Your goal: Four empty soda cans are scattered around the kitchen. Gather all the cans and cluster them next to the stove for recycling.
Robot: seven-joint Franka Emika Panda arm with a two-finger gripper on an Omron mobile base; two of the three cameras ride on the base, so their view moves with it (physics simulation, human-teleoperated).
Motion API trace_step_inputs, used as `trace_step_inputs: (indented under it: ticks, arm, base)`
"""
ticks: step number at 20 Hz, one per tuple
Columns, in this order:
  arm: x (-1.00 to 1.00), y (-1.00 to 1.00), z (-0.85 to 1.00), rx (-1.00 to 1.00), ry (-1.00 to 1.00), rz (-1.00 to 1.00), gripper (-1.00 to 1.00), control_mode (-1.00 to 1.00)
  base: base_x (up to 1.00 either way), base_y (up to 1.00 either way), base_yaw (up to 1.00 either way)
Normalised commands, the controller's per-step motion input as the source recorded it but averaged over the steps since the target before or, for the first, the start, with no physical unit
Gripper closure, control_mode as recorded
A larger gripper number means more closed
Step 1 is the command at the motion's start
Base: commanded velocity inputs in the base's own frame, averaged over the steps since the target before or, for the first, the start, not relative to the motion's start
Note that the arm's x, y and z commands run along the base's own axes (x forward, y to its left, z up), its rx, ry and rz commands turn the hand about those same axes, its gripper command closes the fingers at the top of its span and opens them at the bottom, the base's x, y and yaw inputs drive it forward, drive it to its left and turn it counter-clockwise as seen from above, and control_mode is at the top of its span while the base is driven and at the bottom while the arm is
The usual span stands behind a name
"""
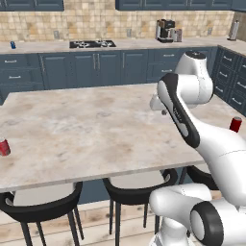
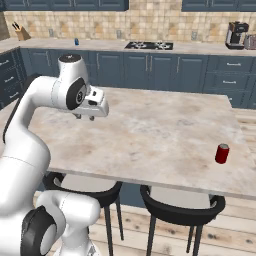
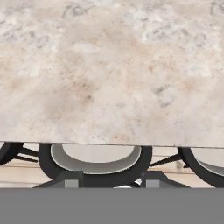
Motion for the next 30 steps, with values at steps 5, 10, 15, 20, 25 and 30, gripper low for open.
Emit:
trace_step_inputs:
  ticks: [5, 10, 15, 20, 25, 30]
  arm:
    - [-0.18, -0.07, -0.01, 0.01, 0.01, -0.03, -1.00, -1.00]
    - [-0.18, -0.12, 0.00, 0.01, 0.00, -0.02, -1.00, -1.00]
    - [0.00, 0.00, 0.00, 0.00, 0.00, 0.00, -1.00, -1.00]
    - [0.00, 0.00, 0.00, 0.00, 0.00, 0.00, -1.00, -1.00]
    - [0.00, 0.00, 0.00, 0.00, 0.00, 0.00, -1.00, 1.00]
    - [0.00, 0.00, 0.00, 0.00, 0.00, 0.00, -1.00, 1.00]
  base:
    - [0.00, 0.00, 0.00]
    - [0.00, 0.00, 0.00]
    - [0.00, 0.00, 0.00]
    - [0.00, 0.00, 0.00]
    - [0.00, 0.00, 0.00]
    - [-0.27, -0.40, 0.01]
